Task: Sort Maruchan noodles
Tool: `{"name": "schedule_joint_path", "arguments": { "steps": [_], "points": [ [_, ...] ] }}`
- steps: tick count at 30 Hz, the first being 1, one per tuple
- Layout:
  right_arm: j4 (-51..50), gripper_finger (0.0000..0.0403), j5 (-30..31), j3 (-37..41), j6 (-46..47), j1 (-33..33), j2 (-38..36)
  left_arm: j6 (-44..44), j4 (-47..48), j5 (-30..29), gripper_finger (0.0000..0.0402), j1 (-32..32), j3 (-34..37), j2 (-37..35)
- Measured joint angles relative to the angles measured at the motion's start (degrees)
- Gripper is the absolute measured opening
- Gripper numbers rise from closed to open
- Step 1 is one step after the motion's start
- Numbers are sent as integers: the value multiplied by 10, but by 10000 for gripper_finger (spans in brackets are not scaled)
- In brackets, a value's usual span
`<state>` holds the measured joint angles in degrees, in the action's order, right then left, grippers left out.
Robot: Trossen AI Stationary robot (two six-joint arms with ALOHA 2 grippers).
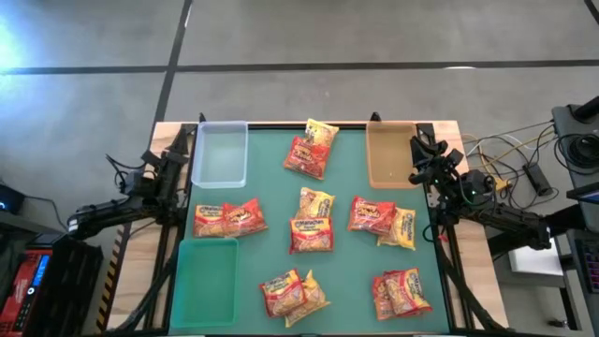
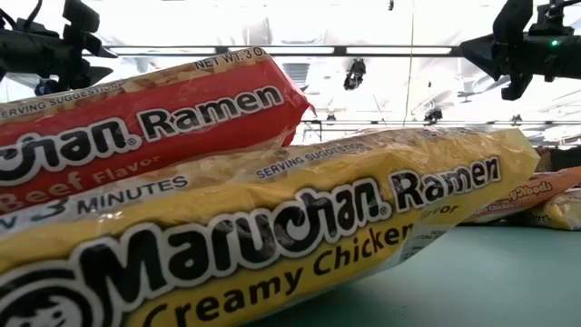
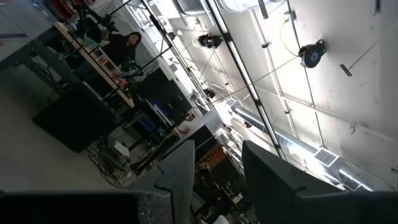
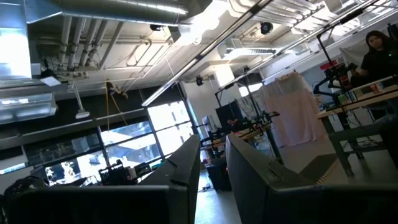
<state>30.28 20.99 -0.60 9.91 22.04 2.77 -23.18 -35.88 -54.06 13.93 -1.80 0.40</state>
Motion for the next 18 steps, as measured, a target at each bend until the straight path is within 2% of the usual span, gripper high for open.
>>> {"name": "schedule_joint_path", "arguments": {
  "steps": [18],
  "points": [
    [5, 68, 0, 0, 2, 0, 0, 0, 0, 0, 119, 0, 0, 0]
  ]
}}
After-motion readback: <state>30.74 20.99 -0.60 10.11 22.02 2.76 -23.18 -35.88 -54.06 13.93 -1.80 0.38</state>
